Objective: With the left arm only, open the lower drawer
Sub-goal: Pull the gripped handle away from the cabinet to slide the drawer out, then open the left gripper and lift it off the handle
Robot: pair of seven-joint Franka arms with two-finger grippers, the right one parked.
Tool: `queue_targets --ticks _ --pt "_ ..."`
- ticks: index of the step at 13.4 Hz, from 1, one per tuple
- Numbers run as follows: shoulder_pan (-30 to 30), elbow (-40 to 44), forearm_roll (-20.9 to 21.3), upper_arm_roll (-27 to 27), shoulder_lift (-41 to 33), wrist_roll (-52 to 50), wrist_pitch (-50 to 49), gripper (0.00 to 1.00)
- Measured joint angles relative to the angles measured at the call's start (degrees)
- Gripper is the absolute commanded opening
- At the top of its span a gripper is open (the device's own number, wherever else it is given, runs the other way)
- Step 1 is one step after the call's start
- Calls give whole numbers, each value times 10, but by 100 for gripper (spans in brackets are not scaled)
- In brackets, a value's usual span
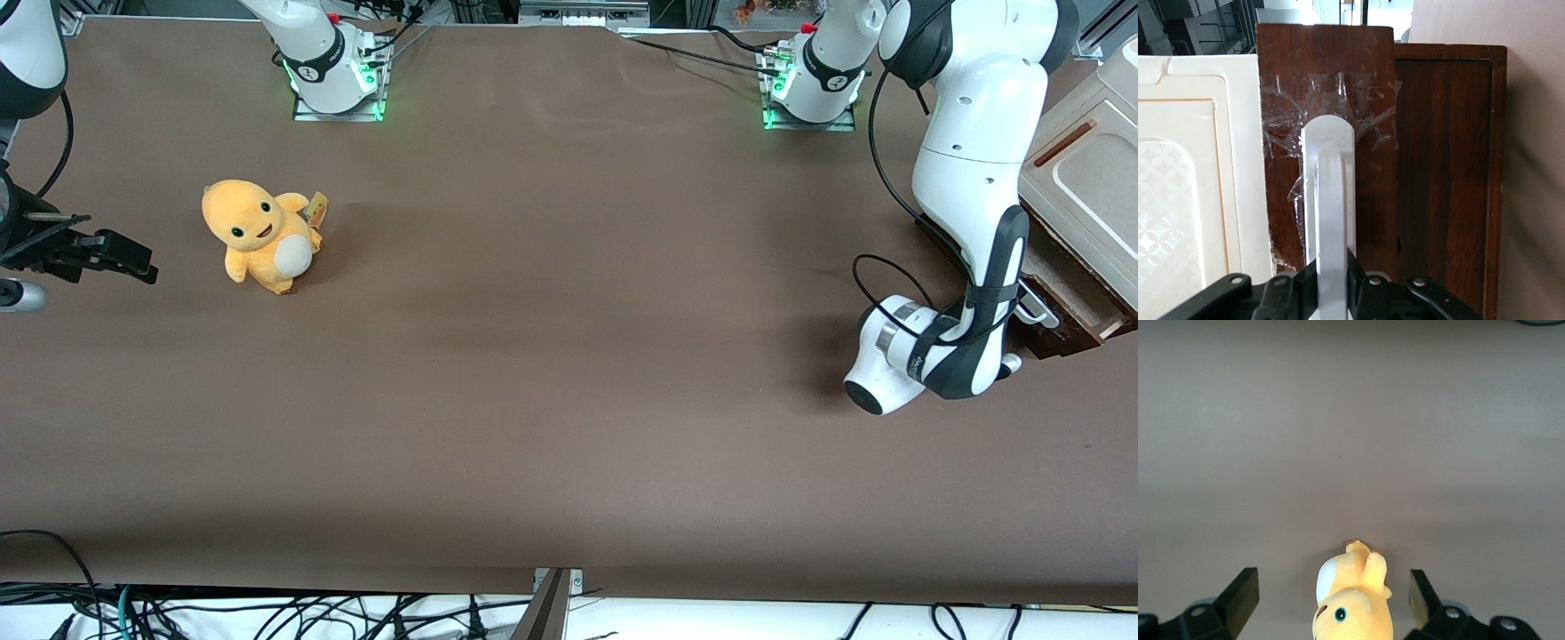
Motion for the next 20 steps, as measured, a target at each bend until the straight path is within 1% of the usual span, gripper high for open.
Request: queue_targets --ticks 2,4,7,8,9,10,18,19,20 --pt "0 1 -1 0 0 1 0 1" --pt "0 4 -4 0 0 1 0 3" --pt "-5 18 -17 -1 1 3 2 3" --pt "-8 24 -22 -2 2 5 3 10" --pt "-10 29 -23 -2 4 6 3 44" --pt "-11 30 -24 -2 5 7 3 99" --pt "-24 70 -35 -19 5 18 13 100" --pt "-24 82 -47 -22 4 18 13 100" --pt "-24 101 -70 -24 4 18 13 100"
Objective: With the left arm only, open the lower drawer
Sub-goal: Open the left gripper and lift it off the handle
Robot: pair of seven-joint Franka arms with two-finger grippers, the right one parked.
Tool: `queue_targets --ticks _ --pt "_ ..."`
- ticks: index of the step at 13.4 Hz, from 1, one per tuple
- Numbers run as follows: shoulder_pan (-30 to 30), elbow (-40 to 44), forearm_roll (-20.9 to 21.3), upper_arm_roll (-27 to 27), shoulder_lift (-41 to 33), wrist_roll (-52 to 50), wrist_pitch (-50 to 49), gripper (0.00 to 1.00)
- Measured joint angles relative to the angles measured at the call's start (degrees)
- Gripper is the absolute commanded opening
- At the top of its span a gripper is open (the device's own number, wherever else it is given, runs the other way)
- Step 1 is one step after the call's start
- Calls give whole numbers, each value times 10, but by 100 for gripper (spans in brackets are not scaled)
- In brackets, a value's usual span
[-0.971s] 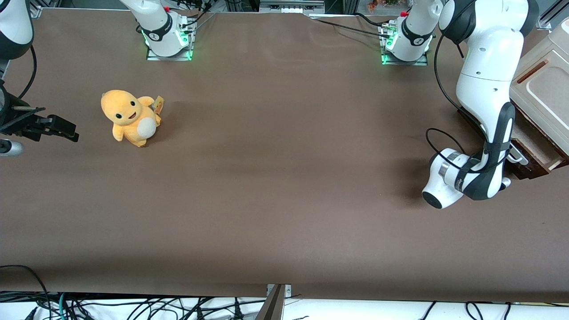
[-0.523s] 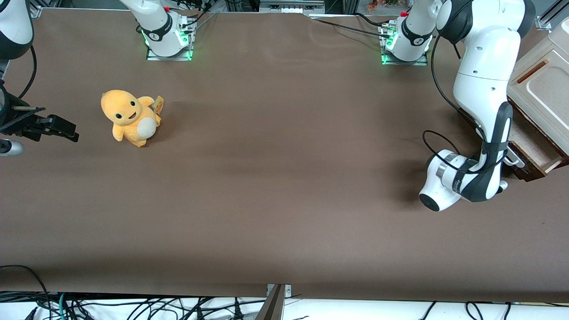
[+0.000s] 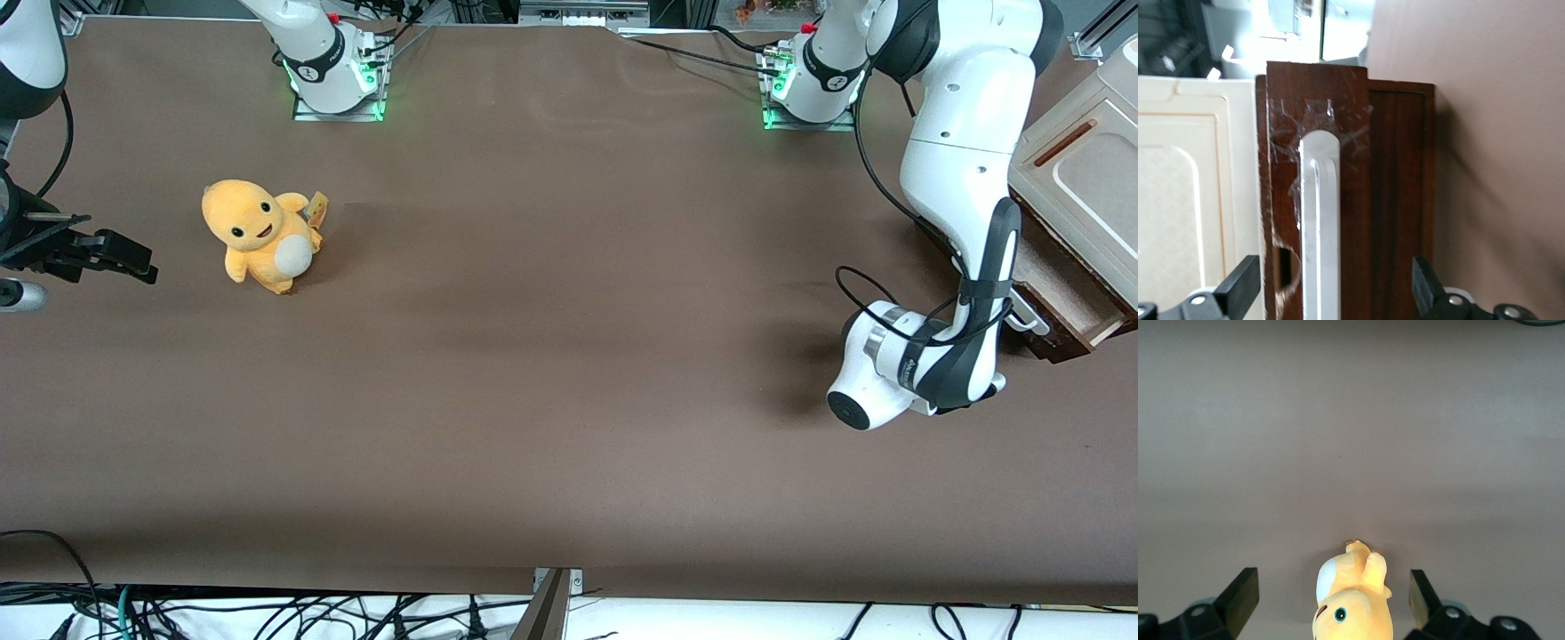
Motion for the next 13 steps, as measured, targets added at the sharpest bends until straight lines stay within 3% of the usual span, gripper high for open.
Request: queue_targets --ticks 4,10,13 --pt "0 74 -119 -3 -7 1 2 100" --pt "8 180 -339 -3 -28 2 14 100" --pt "39 202 -438 -1 -66 47 36 100"
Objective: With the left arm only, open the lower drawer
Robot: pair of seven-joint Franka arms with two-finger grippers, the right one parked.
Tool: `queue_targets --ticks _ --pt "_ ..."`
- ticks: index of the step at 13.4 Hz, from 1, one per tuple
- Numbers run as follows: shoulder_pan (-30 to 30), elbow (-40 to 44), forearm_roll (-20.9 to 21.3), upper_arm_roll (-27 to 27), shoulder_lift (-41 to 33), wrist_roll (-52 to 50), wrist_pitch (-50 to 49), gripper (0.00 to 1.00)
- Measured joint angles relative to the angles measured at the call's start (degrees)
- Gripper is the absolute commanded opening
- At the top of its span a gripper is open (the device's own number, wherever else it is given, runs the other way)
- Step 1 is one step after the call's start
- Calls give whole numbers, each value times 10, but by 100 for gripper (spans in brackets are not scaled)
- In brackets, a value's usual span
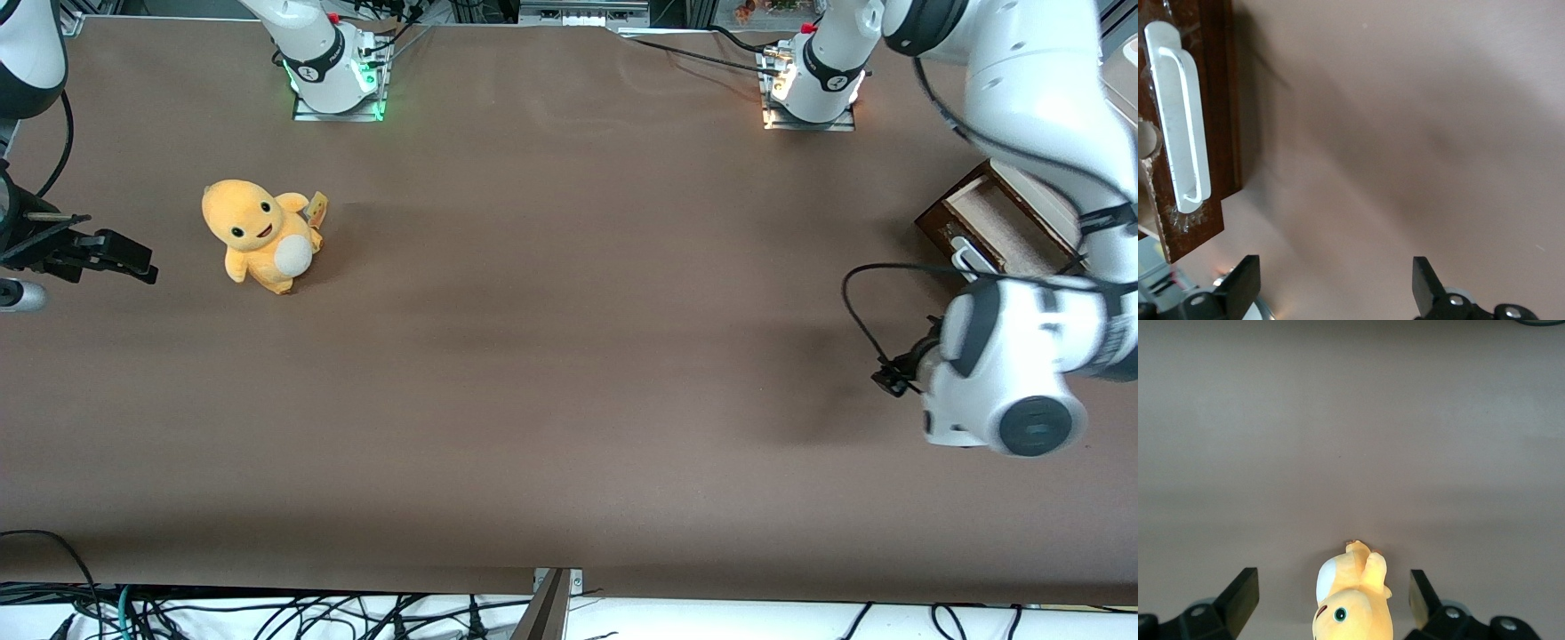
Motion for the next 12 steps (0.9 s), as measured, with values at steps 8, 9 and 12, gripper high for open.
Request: queue_targets --ticks 8,9,12 --pt "46 -299 -102 69 -308 403 186 100" --pt "47 -324 -107 79 -343 437 191 100" --pt "31 -356 -108 79 -403 468 199 100"
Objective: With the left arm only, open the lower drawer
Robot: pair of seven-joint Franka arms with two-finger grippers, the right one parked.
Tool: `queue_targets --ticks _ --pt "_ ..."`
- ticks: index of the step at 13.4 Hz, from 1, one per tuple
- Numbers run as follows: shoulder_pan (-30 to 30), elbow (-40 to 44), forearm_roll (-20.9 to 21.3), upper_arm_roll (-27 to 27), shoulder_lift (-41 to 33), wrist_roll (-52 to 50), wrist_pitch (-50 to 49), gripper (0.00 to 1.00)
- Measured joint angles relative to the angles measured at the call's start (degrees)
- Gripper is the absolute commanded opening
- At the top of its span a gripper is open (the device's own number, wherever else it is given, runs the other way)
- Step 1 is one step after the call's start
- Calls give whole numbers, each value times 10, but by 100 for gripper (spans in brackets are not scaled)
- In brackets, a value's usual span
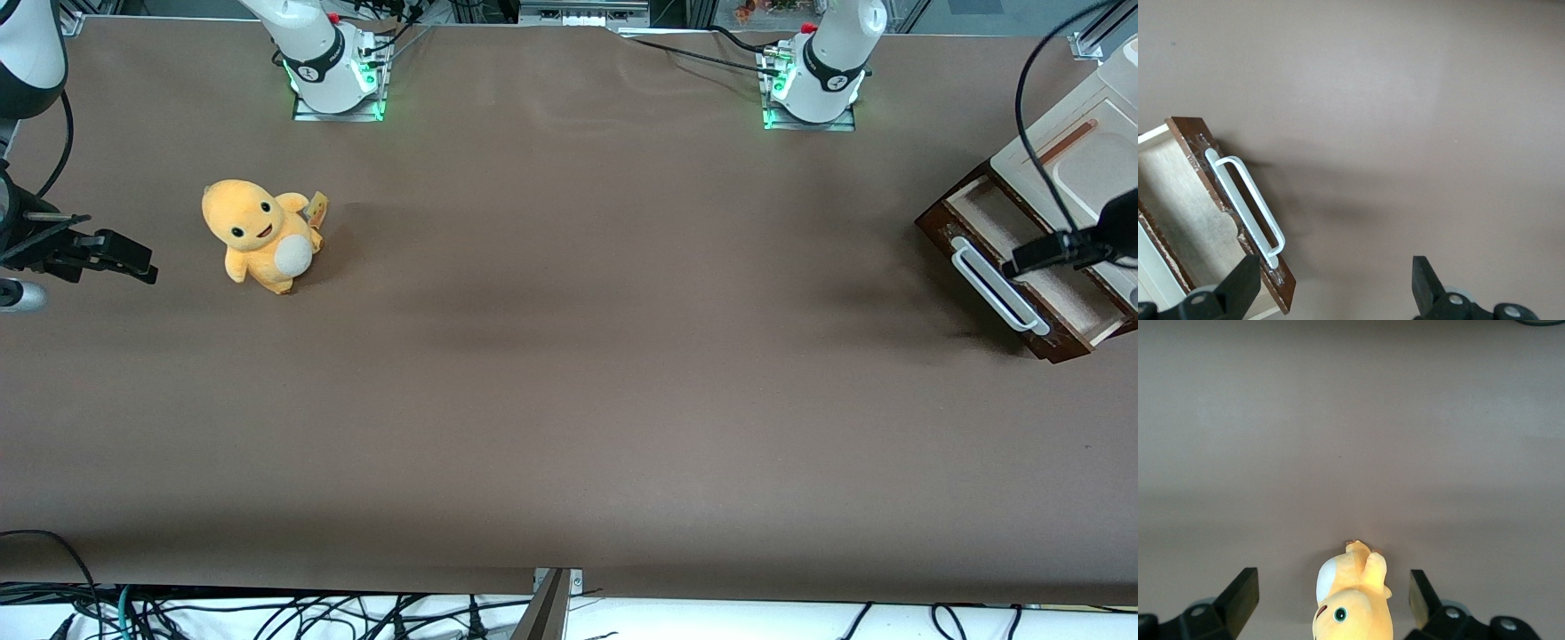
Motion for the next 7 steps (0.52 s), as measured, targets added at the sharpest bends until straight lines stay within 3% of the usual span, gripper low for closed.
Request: queue_targets --ticks 7 --pt "-38 -8 3 -2 -25 3 8 100"
